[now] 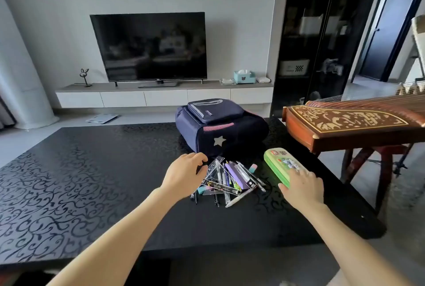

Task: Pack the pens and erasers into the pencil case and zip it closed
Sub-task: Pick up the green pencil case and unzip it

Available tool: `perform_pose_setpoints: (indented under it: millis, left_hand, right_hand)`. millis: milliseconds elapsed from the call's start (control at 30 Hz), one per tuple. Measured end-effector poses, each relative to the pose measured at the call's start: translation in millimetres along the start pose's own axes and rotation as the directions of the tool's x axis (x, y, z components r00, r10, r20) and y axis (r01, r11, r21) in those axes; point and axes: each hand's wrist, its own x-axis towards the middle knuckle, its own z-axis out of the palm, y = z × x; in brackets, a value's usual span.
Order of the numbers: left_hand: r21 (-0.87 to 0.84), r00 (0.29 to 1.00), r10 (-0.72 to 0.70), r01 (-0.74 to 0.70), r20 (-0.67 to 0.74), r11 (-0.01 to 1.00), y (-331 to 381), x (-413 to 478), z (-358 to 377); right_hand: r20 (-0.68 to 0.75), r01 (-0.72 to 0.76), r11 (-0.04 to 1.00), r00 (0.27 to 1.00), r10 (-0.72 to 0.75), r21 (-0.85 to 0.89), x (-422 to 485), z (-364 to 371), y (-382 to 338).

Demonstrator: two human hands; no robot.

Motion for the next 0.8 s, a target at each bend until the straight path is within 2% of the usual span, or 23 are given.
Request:
perform_pose_setpoints:
  millis: [67, 167, 400, 467, 567, 633, 700, 733, 800]
  left_hand:
    - [-0.025, 1.000, -0.024, 0.024, -0.008, 0.999, -4.3, 3.5, 6.2]
    - [-0.032, 0.999, -0.048, 0.049, 0.018, 0.998, -15.4, 12.3, 20.2]
    - [-0.112, 0.985, -0.166, 0.169, 0.035, 0.979, -39.3, 37.5, 38.4]
    - [-0.118, 0.984, -0.171, 0.176, 0.052, 0.977, -42.6, 42.8, 43.6]
    - [-0.152, 0.982, -0.166, 0.178, 0.088, 0.972, -44.2, 45.6, 50.6]
    - [-0.172, 0.979, -0.165, 0.183, 0.116, 0.968, -44.1, 48.3, 54.7]
    - [-0.227, 0.970, -0.190, 0.221, 0.151, 0.949, -40.4, 51.2, 56.3]
    - [-0.287, 0.958, -0.229, 0.271, 0.173, 0.919, -36.5, 52.7, 55.3]
    - [-0.494, 0.905, -0.315, 0.421, 0.285, 0.761, -25.2, 55.8, 52.6]
  right_hand:
    - [0.076, -0.101, 0.995, 0.992, 0.103, -0.026, 6.3, 10.2, 7.5]
    - [0.158, -0.147, 0.985, 0.974, 0.161, -0.095, 24.0, 34.3, 19.3]
    - [0.415, -0.267, 0.961, 0.868, 0.271, -0.071, 72.2, 63.7, 23.2]
    - [0.422, -0.249, 0.960, 0.862, 0.281, -0.131, 78.4, 70.5, 20.0]
    - [0.340, -0.238, 0.955, 0.896, 0.287, -0.179, 76.8, 71.2, 18.1]
    - [0.302, -0.324, 0.945, 0.897, 0.324, -0.051, 75.2, 66.1, 15.5]
    - [0.246, -0.422, 0.891, 0.893, 0.377, 0.167, 71.6, 55.0, 10.2]
    - [0.211, -0.419, 0.866, 0.904, 0.371, 0.273, 68.9, 45.3, 5.0]
    - [0.210, -0.357, 0.760, 0.934, 0.289, 0.543, 60.3, 20.6, -11.1]
